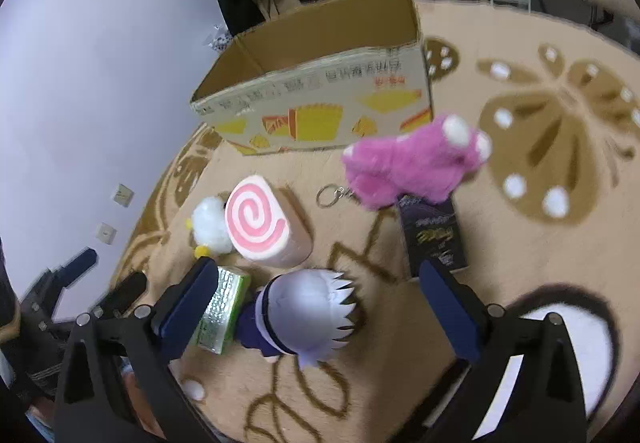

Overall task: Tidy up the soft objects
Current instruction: 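Move both tools back toward the remaining soft items, then grasp the green tissue pack with left tool while right tool grasps the white-haired doll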

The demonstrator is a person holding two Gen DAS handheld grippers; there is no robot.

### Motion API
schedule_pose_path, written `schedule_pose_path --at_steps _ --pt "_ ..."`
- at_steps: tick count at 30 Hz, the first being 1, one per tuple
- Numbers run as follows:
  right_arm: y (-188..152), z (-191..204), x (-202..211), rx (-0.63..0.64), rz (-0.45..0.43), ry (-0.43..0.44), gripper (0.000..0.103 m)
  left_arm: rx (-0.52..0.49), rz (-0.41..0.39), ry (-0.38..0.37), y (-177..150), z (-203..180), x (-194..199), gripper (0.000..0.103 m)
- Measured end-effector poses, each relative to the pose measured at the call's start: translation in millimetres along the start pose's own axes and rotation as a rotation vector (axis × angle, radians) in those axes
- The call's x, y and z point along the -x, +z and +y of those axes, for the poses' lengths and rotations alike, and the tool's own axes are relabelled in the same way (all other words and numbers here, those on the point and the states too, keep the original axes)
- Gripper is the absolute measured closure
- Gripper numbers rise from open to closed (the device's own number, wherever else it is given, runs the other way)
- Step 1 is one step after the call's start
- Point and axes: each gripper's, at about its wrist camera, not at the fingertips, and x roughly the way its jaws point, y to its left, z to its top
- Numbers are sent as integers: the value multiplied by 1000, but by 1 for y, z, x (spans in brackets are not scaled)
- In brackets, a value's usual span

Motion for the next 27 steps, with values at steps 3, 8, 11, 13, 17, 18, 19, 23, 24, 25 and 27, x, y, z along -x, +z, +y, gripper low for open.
schedule_pose_path --at_steps 3,8,11,13,17,18,19,23,24,25,27 --pt "-2 -3 -12 -18 31 7 0 -22 17 -17 -1 -6 -6 3" --pt "-4 -2 -23 -16 64 7 1 -53 68 -43 -4 -15 -17 3" --pt "-6 -2 -33 -14 95 0 8 -71 97 -46 -6 -19 -24 3" --pt "-8 -2 -40 -14 122 5 10 -81 110 -59 -7 -22 -26 3" --pt "-9 -1 -49 -12 153 7 18 -99 138 -83 -9 -29 -31 3" --pt "-10 -1 -51 -14 159 11 19 -109 140 -81 -10 -31 -32 3" --pt "-10 -1 -53 -17 165 13 20 -121 142 -81 -10 -34 -33 3" --pt "-13 -4 -61 -35 187 26 22 -152 164 -91 -13 -43 -38 3" --pt "-13 -4 -61 -37 187 28 22 -159 168 -87 -14 -45 -39 3" --pt "-13 -5 -62 -40 188 29 22 -166 172 -82 -14 -46 -41 3" --pt "-13 -4 -64 -44 191 34 23 -170 187 -81 -15 -48 -45 3"
